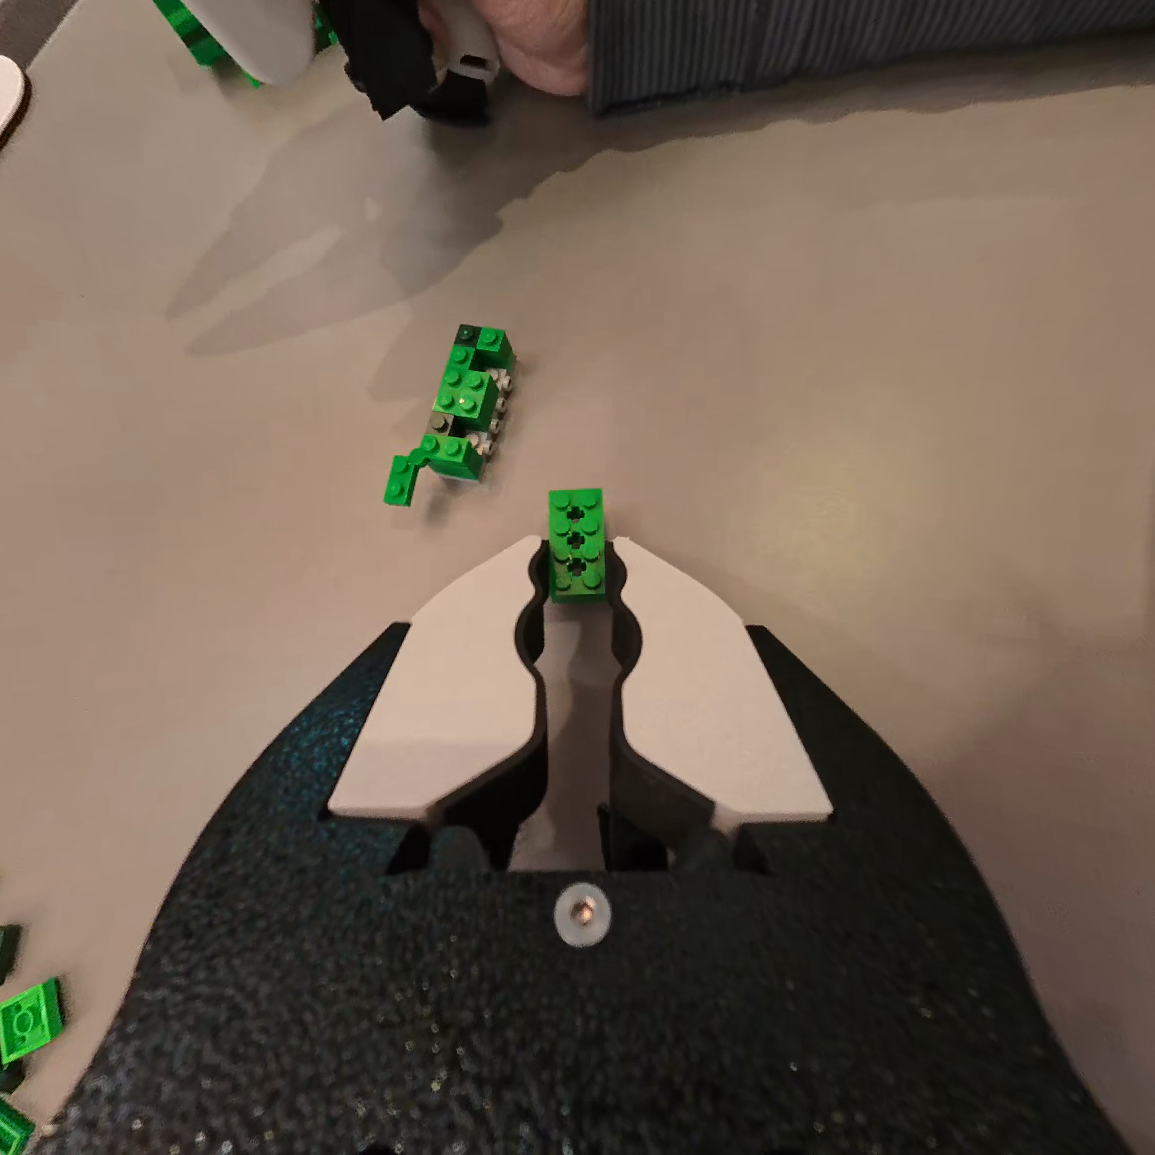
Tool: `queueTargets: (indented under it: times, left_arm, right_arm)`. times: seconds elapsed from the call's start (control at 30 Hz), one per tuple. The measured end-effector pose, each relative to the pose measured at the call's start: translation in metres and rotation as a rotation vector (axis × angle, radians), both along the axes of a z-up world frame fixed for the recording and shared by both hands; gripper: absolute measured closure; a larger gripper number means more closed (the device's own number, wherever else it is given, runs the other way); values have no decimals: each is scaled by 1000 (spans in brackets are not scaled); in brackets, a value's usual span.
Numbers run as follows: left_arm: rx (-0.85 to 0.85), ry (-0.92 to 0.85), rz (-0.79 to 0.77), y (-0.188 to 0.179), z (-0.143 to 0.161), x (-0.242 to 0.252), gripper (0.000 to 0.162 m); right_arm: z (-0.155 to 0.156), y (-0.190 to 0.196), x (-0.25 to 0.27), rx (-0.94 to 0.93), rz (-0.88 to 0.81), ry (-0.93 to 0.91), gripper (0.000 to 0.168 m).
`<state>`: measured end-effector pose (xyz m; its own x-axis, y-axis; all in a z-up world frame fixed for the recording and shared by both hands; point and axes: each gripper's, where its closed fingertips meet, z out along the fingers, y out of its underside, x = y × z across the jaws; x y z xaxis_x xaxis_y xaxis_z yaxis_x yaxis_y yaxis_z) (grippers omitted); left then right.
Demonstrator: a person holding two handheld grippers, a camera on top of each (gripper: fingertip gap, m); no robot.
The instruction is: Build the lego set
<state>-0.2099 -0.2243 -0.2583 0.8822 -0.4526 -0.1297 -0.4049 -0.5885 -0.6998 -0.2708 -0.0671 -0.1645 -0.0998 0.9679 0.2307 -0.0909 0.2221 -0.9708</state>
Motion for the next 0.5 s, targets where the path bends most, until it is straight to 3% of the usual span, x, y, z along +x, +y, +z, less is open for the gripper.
queueTargets:
  times: [0.5]
  left_arm:
    - [-39,21,4,-4,-5,-14,146]
  right_arm:
    - [0,0,-1,1,-3,-1,158]
